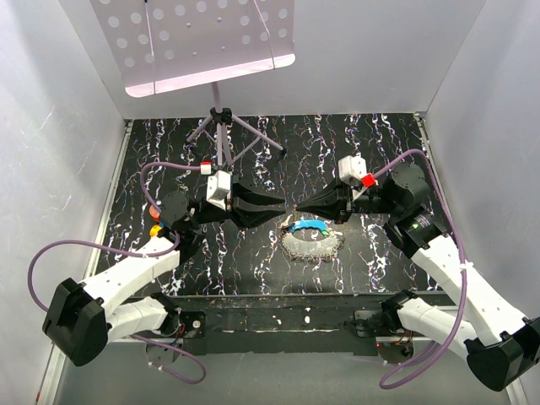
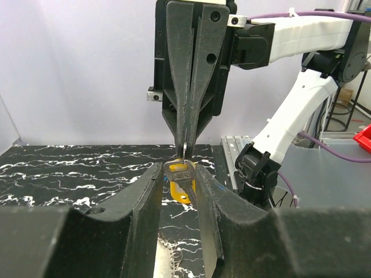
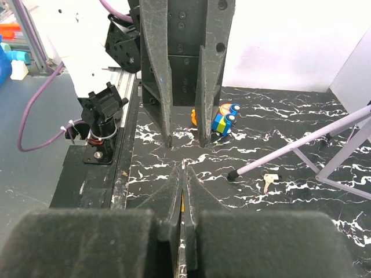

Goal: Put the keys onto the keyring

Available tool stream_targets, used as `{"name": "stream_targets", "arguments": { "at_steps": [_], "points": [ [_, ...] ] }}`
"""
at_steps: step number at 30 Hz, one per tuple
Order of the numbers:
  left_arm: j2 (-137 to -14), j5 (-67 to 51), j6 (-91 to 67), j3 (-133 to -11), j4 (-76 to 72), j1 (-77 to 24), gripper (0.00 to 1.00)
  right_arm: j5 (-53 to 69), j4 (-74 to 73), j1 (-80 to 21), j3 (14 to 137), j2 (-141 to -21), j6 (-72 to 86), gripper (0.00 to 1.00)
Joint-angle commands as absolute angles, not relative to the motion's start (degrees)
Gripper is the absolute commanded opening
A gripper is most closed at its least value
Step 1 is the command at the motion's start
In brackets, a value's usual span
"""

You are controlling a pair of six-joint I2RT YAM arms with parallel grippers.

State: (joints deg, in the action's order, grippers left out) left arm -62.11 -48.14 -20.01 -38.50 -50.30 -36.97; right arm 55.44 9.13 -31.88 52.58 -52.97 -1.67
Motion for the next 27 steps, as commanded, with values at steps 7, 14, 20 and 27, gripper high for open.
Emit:
{"name": "stream_targets", "arguments": {
  "at_steps": [7, 14, 20, 27],
  "points": [
    [-65.21, -49.48, -24.17, -40.08, -56.07, -36.83, 0.27, 55.81, 13.71, -31.64, 51.86, -53.09, -0.44, 0.01],
    [-66.01, -49.66, -25.31, -40.52, -57.30, -36.83, 0.23, 56.07, 14.15, -31.64, 51.86, -53.52, 1.06, 0.01],
    [-66.97, -50.80, -26.46, -40.96, -58.62, -36.91, 0.20, 55.55, 14.50, -31.64, 52.03, -53.61, 1.23, 0.01],
    [-67.59, -51.50, -26.46, -41.48, -58.18, -37.00, 0.18, 55.46, 15.03, -31.64, 52.03, -53.79, 1.76, 0.01]
  ]
}}
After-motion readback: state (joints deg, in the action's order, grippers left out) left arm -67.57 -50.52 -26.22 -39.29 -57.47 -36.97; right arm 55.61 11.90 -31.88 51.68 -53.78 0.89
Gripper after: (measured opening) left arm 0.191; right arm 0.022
